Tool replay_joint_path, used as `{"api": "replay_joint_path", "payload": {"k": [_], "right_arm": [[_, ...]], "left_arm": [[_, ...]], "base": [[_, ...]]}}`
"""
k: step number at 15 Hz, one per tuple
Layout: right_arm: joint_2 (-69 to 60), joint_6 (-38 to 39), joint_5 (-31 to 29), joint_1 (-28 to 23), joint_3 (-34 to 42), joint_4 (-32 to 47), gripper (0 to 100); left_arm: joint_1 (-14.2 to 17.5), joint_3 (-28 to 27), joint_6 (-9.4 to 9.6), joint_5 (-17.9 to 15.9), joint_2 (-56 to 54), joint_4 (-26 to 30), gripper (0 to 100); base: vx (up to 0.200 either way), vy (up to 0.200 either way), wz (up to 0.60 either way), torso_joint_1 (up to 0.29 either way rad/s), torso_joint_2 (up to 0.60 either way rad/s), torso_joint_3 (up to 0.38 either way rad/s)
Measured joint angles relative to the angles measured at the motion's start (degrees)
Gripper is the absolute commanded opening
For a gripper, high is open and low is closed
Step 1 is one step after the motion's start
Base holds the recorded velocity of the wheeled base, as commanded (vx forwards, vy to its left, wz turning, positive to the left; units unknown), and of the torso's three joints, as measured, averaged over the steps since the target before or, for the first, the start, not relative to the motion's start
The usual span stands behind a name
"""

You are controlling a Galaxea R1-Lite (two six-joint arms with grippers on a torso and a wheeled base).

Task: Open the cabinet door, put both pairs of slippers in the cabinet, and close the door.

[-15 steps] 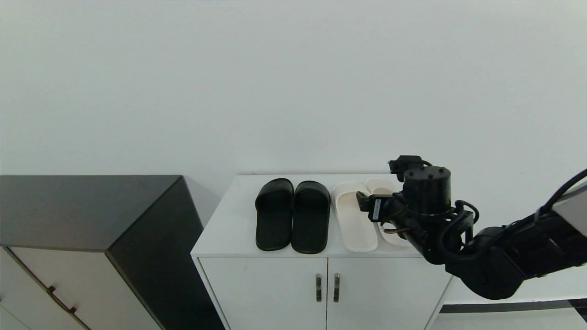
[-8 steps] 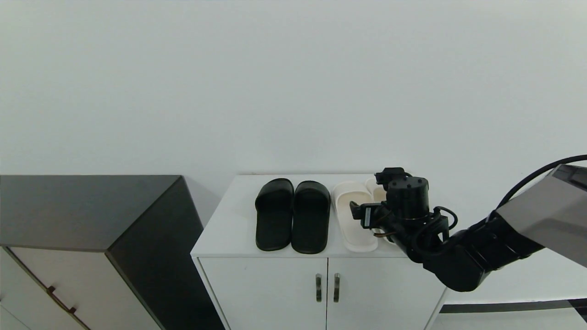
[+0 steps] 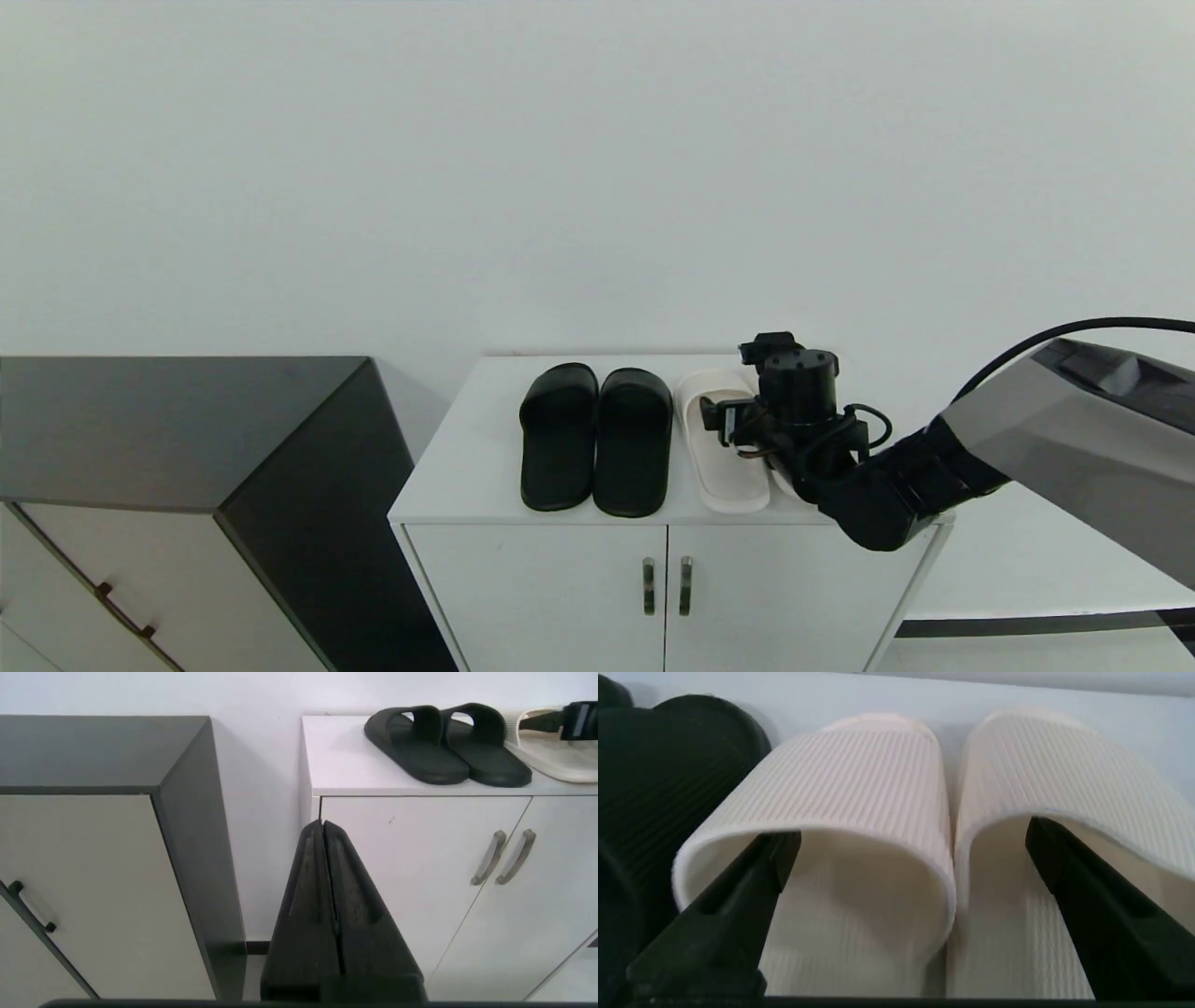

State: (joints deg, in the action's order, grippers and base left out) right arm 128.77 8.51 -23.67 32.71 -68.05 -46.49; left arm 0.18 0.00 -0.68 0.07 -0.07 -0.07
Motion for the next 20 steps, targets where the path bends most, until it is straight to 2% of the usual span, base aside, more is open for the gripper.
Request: {"api": "replay_joint_path", "payload": {"k": [1, 7, 12, 16, 20], "right_arm": [[0.8, -0.3, 0.0, -0.3, -1.4, 1.0, 0], [2.3, -1.8, -0.2, -0.8, -4.5, 2.3, 0], [-2.3, -4.1, -1.5, -0.7, -1.4, 2.3, 0], [-12.3, -5.0, -2.7, 1.6, 8.8, 2.2, 0], [-23.8, -3.9, -1.1, 9.7, 23.5, 2.1, 0]], "left_arm": [[0.0, 0.0, 0.04, 0.0, 0.0, 0.0, 0], [0.0, 0.0, 0.0, 0.0, 0.0, 0.0, 0], [0.0, 0.0, -0.16, 0.0, 0.0, 0.0, 0], [0.0, 0.0, -0.07, 0.0, 0.0, 0.0, 0], [0.0, 0.0, 0.06, 0.0, 0.0, 0.0, 0]], "base": [[0.0, 0.0, 0.0, 0.0, 0.0, 0.0], [0.0, 0.0, 0.0, 0.0, 0.0, 0.0], [0.0, 0.0, 0.0, 0.0, 0.0, 0.0], [0.0, 0.0, 0.0, 0.0, 0.0, 0.0], [0.0, 0.0, 0.0, 0.0, 0.0, 0.0]]}}
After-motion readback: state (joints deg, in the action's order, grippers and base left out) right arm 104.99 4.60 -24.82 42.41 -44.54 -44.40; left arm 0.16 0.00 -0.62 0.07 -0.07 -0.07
